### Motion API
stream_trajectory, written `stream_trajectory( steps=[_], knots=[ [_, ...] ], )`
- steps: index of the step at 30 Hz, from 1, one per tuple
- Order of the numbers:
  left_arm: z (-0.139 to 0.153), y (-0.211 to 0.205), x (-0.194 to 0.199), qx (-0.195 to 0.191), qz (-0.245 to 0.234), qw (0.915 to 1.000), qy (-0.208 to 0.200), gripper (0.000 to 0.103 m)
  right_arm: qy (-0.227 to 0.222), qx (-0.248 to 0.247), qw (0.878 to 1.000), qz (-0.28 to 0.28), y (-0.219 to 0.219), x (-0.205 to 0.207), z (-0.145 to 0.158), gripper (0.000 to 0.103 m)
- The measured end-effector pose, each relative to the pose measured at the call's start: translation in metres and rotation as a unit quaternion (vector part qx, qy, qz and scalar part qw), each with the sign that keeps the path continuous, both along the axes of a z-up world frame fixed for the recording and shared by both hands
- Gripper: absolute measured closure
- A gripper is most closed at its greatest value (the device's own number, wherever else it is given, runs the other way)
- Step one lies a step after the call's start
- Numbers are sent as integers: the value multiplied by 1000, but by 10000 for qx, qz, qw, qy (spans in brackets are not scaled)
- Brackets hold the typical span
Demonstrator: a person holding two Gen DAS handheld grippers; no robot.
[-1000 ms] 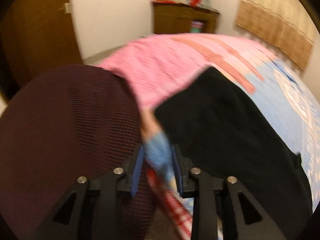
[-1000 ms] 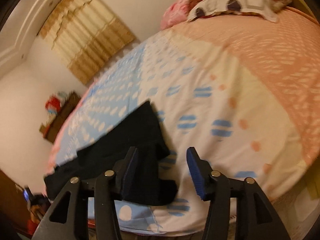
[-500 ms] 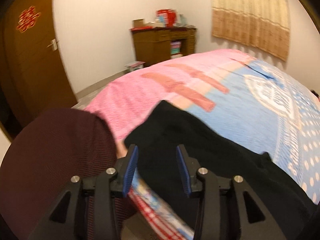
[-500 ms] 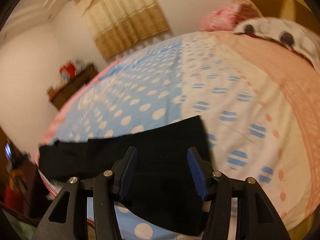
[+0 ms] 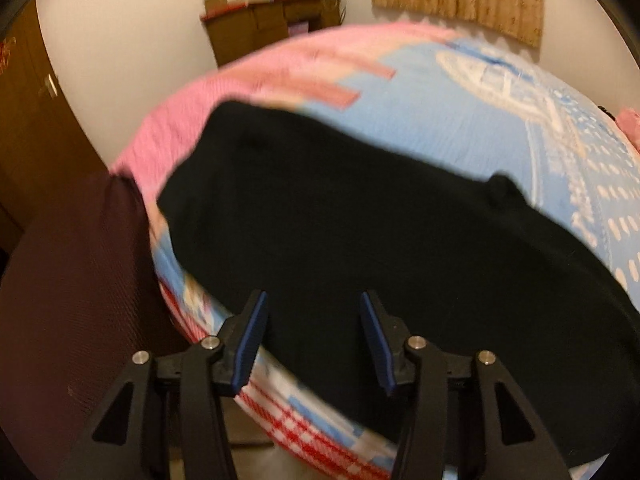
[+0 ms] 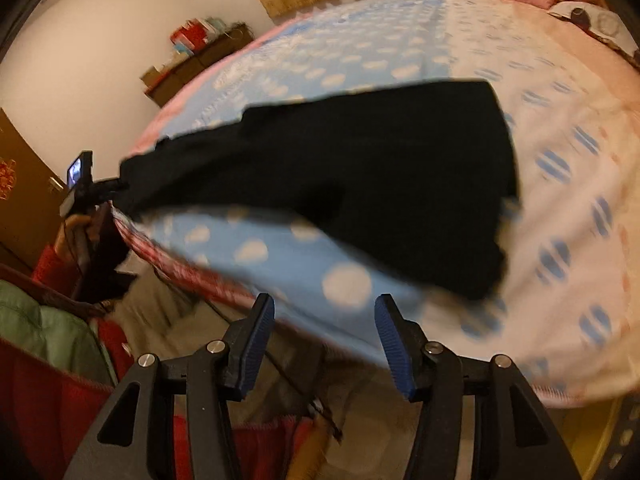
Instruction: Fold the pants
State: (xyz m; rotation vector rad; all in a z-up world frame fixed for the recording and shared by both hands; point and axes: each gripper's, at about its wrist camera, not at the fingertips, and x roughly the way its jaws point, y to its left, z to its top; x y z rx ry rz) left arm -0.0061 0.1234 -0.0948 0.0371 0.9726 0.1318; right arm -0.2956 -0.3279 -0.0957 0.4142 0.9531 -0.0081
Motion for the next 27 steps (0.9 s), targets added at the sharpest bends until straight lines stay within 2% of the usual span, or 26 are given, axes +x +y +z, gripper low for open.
stream_trajectory(
  steps=[2,4,5,7,8,10,12,15,18,21,23,25,27],
  knots=[
    [-7,1,-4,66,40,9999,128,52,-354,116,9986,-382,-11,-11,9,49],
    [-13,4,-10,48,53,9997,212,52,-1024,313,9896,-966,-32,-20,23,49],
    [-15,5,-12,29,61,9997,244,52,-1196,193,9845,-1266,-43,-19,28,49],
    [-19,6,-16,12,86,9997,248,51,-1281,-45,9765,-1732,-62,-11,32,49],
    [-19,7,-17,8,95,9997,237,50,-1337,4,9729,-1885,-75,-1,30,49],
    [-19,4,-19,55,79,9997,224,50,-1340,183,9749,-1770,-86,19,22,49],
    [-18,3,-20,113,68,9997,222,49,-1093,300,9832,-1433,-87,46,9,49],
    [-19,3,-25,117,78,9996,227,45,-777,621,9887,-1118,-75,58,-8,49],
    [-21,5,-26,112,137,9996,238,39,-746,778,9928,-530,-46,41,-5,48],
    [-22,6,-22,137,131,9995,240,38,-753,1321,9884,69,-21,9,-2,48],
    [-19,6,-22,178,141,9995,237,37,-697,1371,9875,346,-5,-13,0,48],
    [-18,8,-22,154,171,9994,243,37,-659,1119,9913,207,-1,-28,4,49],
    [-15,9,-22,155,185,9994,247,37,-801,1141,9901,-155,-11,-35,6,48]
  ],
)
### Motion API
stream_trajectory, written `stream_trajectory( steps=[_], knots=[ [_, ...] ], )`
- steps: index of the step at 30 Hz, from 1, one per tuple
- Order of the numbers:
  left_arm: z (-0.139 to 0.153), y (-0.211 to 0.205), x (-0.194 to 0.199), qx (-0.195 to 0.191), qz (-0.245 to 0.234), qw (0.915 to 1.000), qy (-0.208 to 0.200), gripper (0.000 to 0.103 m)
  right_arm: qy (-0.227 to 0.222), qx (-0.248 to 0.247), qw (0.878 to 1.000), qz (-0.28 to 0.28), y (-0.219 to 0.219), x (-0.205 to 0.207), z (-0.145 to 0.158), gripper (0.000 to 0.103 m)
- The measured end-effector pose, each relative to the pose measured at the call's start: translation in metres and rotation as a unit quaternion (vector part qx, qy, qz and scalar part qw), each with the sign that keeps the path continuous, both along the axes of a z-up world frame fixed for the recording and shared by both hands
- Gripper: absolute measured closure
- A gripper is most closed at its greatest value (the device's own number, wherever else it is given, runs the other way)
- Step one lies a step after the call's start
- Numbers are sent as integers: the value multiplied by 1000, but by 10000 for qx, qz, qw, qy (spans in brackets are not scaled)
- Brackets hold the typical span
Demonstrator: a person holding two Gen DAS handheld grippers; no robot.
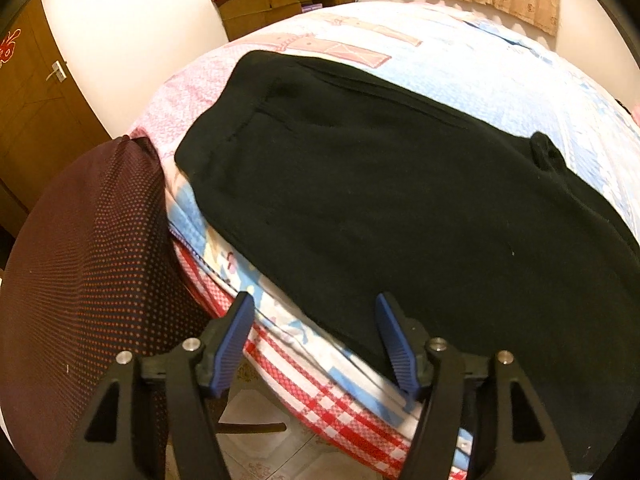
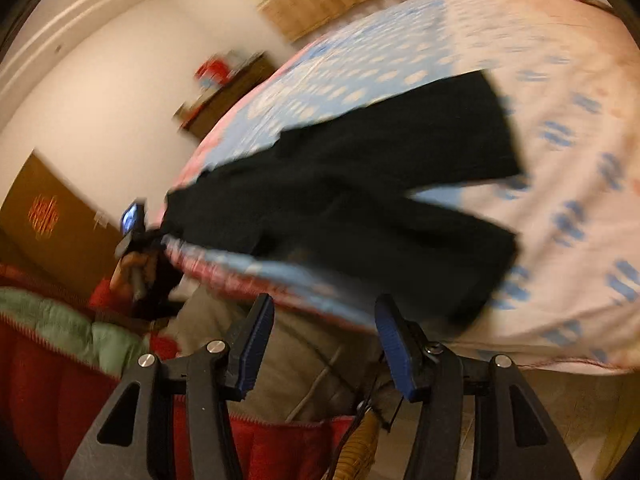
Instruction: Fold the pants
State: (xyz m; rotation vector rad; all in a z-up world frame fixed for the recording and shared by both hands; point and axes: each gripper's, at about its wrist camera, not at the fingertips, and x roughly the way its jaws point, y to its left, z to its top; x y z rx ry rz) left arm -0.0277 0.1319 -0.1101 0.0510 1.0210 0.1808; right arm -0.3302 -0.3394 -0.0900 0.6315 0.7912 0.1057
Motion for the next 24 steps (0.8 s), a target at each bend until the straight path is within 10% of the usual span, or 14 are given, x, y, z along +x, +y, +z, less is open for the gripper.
stream_trajectory(
  steps=[11,24],
  knots=[
    [23,23,2,41,280,9993,-262,37,-292,238,9751,-2184,-84,-21,-10,49],
    [31,-1,6,-39,-24,9992,-387,37,530,-1539,9819,-966,-27,24,-37,87]
  ],
)
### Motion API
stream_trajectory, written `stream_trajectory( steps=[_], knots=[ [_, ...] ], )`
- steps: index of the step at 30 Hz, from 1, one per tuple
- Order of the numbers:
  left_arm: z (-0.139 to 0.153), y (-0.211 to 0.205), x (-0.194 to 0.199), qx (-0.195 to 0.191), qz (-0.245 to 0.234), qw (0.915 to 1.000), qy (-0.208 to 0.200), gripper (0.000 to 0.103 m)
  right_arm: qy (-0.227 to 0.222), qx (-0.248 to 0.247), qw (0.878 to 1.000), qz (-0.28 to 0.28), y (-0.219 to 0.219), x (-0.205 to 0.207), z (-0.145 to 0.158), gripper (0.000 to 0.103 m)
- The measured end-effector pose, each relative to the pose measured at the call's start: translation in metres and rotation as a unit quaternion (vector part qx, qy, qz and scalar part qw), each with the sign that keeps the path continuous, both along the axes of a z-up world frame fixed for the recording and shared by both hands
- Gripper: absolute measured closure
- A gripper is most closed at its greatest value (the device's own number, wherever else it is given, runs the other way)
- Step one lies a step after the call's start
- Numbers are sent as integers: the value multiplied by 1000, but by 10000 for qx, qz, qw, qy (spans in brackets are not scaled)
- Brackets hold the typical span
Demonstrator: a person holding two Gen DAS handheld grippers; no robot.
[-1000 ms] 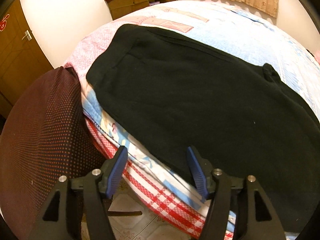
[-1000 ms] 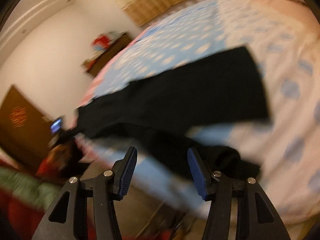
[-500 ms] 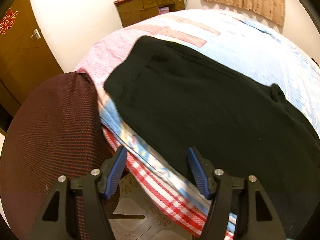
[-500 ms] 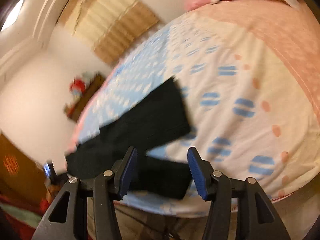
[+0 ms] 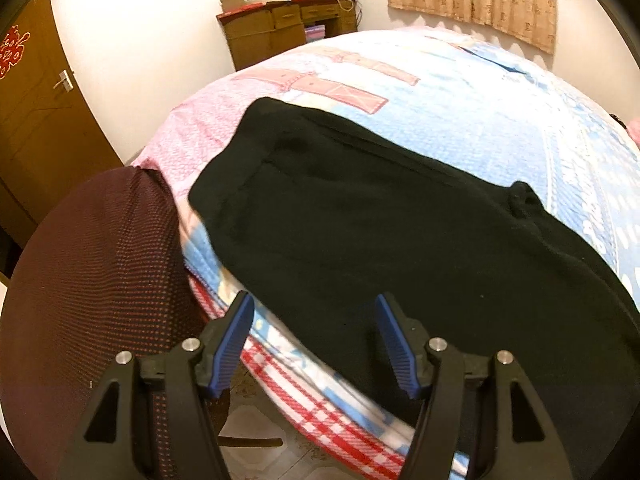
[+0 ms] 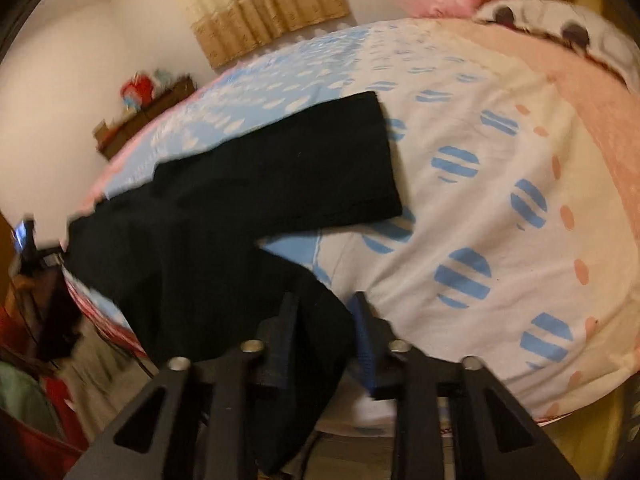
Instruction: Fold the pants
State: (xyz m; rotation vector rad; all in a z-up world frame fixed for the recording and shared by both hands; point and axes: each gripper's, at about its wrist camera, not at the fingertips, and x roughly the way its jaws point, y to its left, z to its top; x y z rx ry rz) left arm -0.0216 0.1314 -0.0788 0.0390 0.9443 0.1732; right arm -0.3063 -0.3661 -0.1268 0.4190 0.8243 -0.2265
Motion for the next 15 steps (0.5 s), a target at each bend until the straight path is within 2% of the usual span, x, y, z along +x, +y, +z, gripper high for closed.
stream_trajectory(
  steps=[4,7,11,15],
  knots=[
    [5,-2,1,-15,-7,10000,-77,37,147,-431,9989,124,12,5,14,91],
    [12,-2,4,-57,30,9999,-150,37,-253,-819,9963,50,10,5,49,92],
    [19,-2,7,-117,69,9997,-223,37,-662,-1489,9866,78,-7,25,95,92],
    [24,-2,8,-109,91,9995,-280,37,-664,-1830,9808,133,-26,57,99,92]
  ],
)
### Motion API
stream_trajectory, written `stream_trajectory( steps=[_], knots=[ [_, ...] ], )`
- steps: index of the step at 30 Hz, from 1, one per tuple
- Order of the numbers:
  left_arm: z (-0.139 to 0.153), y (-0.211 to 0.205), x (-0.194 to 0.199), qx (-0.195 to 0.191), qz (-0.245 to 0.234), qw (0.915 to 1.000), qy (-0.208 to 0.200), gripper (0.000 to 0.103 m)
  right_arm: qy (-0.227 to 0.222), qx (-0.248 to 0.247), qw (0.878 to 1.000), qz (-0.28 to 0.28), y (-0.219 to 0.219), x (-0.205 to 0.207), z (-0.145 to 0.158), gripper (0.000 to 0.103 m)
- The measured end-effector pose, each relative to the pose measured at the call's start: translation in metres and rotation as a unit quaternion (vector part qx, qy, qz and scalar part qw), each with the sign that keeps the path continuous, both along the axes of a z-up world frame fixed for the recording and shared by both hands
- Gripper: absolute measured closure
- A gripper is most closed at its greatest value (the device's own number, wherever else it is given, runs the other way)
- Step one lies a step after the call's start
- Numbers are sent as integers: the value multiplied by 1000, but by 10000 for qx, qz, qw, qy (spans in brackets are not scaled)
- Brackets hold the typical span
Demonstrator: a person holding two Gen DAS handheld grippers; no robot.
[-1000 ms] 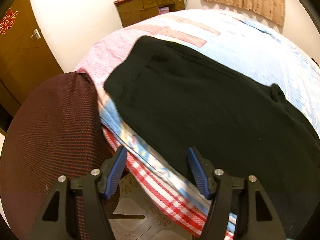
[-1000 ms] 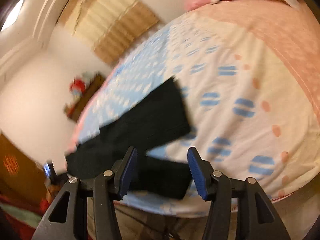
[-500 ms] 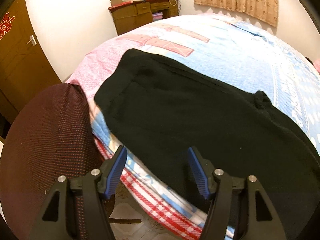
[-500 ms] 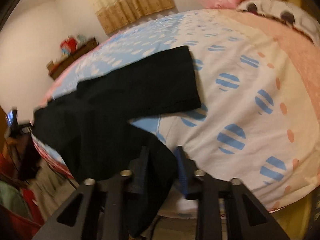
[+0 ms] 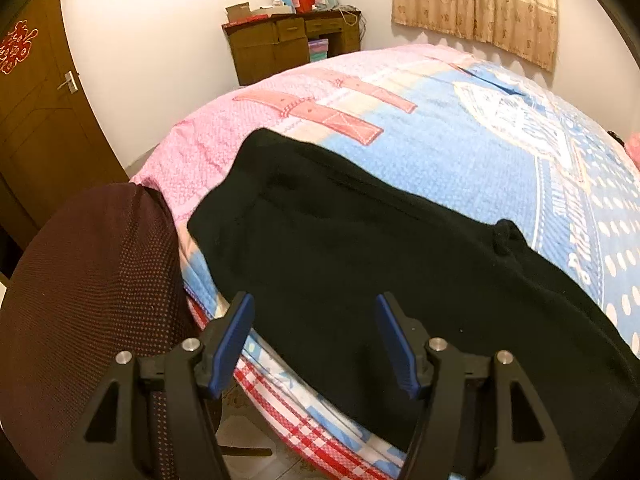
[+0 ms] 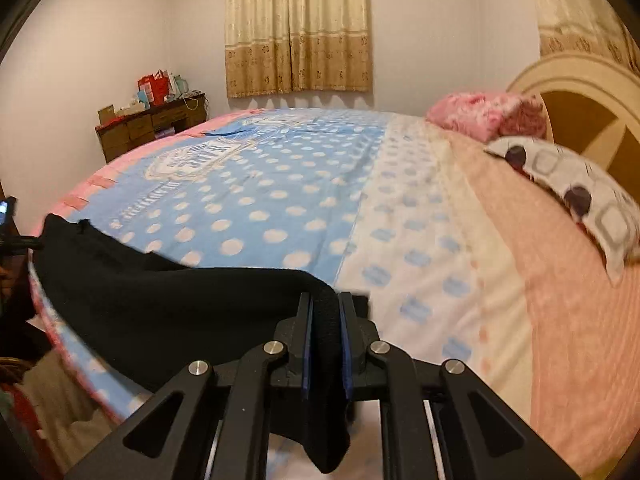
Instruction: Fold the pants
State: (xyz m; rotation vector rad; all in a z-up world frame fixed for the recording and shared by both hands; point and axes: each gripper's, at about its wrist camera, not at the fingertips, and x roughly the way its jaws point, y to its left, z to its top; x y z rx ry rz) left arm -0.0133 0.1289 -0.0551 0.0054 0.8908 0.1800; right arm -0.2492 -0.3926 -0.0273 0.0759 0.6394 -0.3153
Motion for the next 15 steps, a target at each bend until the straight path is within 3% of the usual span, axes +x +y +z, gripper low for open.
stream_trajectory(
  steps=[6,10,11,12,14,15],
  knots=[
    [2,6,5,52,139,9999,28,37,682,267,9960,-503,-45,37,-59,91],
    [1,11,12,53,205,9998,60,37,538,435,9962,-535,-52,31,-64,88],
    [1,11,14,83,181,9998,63,37,610,407,9959,-522,-52,30,-63,78],
    [0,10,15,116,169,9998,52,37,702,344,9953,-564,-53,29,-61,60],
    [0,12,19,201,190,9996,21,37,847,202,9925,-853,-58,21,-55,44],
    [0,14,21,220,212,9995,12,37,825,131,9909,-1055,-63,17,-51,44]
  ],
)
